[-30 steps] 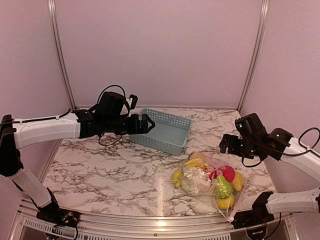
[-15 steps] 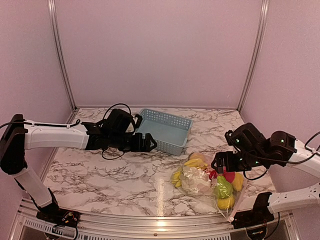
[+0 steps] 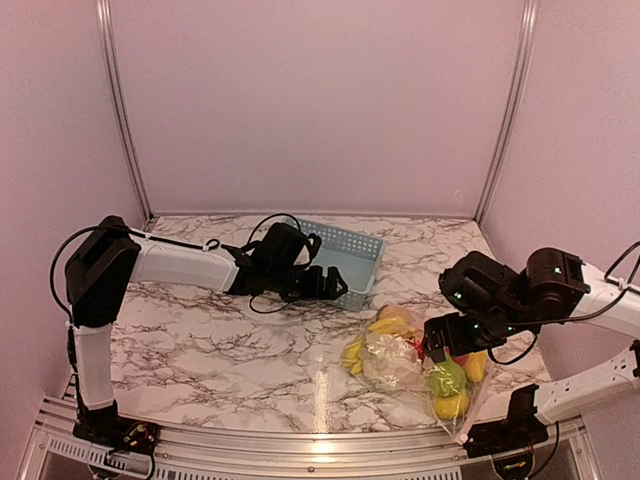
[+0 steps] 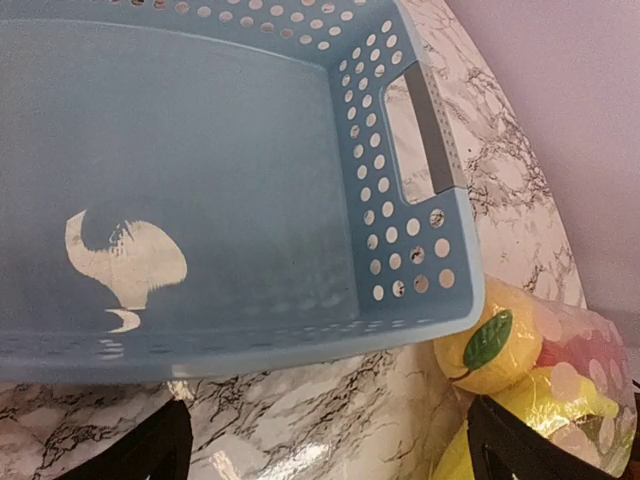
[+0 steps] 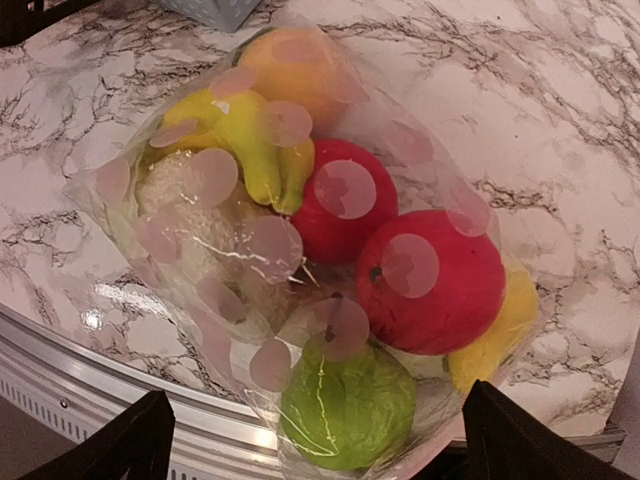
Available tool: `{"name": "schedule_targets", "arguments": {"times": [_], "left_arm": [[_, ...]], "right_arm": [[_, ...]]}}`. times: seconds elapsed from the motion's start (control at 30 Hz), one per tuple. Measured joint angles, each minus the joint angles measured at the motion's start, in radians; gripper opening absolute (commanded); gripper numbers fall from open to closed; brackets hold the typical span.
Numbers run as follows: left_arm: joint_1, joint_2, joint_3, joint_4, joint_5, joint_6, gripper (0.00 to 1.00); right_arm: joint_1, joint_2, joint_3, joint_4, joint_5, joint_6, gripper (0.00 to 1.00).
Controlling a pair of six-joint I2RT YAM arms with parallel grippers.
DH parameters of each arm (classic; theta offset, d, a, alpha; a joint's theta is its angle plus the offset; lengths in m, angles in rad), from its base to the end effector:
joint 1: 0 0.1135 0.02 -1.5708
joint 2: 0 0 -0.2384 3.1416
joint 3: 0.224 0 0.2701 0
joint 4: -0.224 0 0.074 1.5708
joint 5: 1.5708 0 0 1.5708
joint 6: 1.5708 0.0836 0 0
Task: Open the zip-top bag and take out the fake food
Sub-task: Move the bin to the center of the board, then move the zipper food storage bag to the center of the board.
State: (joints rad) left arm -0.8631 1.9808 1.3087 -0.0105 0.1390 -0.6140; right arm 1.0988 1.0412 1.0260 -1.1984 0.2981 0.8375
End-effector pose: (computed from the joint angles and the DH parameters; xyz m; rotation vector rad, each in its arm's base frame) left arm 0.3033 -0.3724 0.1162 0.3805 2.3931 -0.9004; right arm 0.1208 0.1827 0.2310 -0.2783 2.6782 0.1712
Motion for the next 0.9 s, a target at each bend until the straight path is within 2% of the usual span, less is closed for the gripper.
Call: {"name": "schedule_targets", "arguments": {"times": [0.2,0.43,0.63,0.8,0.9], "left_arm": [[0.000,0.132,0.158,0.039,0.031,-0.003,0.99],[0.010,0.274,0.341,0.047,0.049,0.002,0.99],[0.028,0.337,0.483,0.031,0.059,0.029,0.99],[0.034,0.335,0.510,0.032,0.084,0.051,0.99],[0.035,0.301,0.467,0.030,0.089,0.062,0.99]], "right_arm": [[0.003,-0.011,0.012,-0.053,-0.031,0.024,0.99],[0.003,0.004,-0.047,-0.016,-0.100,-0.002,0.99],[0.003,0.038,-0.092,0.043,-0.177,-0.049,0.99],[0.003,0.060,-0.119,0.079,-0.221,-0.072,0.99],[0.003,0.087,-0.127,0.116,-0.253,-0.087,0.99]]}}
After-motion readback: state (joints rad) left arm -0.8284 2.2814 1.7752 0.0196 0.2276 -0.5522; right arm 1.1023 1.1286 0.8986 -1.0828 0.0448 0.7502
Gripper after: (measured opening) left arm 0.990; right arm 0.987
